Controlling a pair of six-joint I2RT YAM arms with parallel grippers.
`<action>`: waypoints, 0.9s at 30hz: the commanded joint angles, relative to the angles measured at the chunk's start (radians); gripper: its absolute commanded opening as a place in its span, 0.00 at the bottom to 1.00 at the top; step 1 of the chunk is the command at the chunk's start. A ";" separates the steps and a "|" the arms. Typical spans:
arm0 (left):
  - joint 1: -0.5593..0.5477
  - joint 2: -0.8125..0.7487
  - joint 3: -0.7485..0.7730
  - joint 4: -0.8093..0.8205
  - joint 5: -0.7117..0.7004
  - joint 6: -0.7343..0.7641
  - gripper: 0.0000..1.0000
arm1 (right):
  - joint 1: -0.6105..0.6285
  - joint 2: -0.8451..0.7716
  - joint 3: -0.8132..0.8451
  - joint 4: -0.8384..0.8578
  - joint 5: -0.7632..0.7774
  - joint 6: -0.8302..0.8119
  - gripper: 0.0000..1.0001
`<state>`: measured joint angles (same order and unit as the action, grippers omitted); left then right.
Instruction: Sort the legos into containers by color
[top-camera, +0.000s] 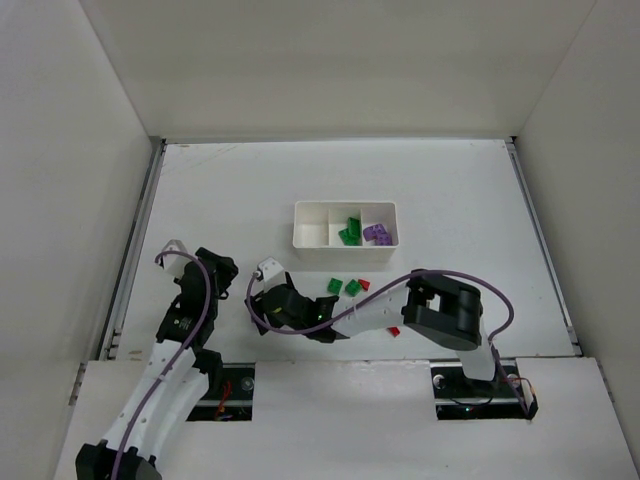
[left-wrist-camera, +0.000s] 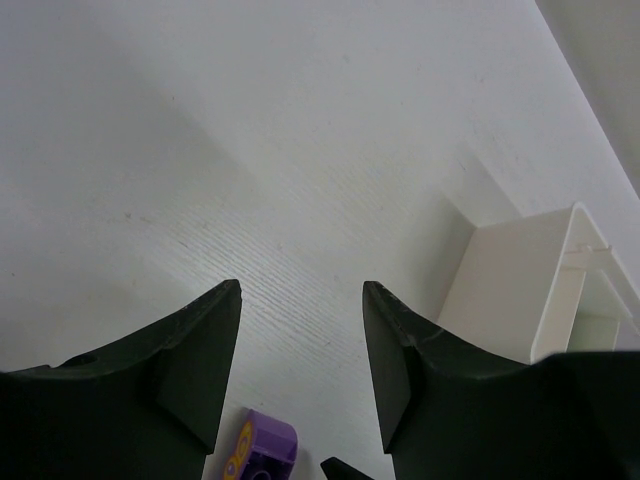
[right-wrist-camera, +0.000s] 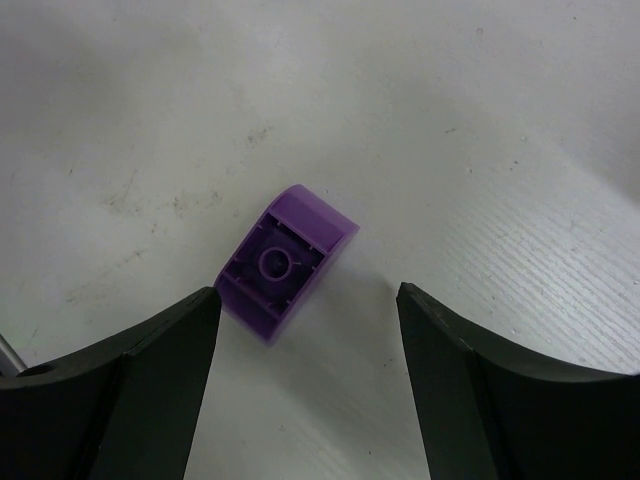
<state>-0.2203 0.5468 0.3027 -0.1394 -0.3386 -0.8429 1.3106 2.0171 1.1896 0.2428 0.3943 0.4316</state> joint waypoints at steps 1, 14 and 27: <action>0.009 -0.018 0.001 0.027 0.018 0.004 0.49 | 0.009 -0.047 0.024 0.007 0.025 0.028 0.80; 0.003 -0.028 0.006 0.029 0.018 0.013 0.49 | 0.012 0.095 0.103 0.003 -0.009 0.118 0.69; -0.040 0.007 -0.004 0.105 0.064 0.021 0.46 | -0.029 -0.234 -0.114 0.033 0.164 0.032 0.29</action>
<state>-0.2340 0.5312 0.3027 -0.1108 -0.3065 -0.8349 1.3087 1.9556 1.1233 0.2298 0.4847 0.5137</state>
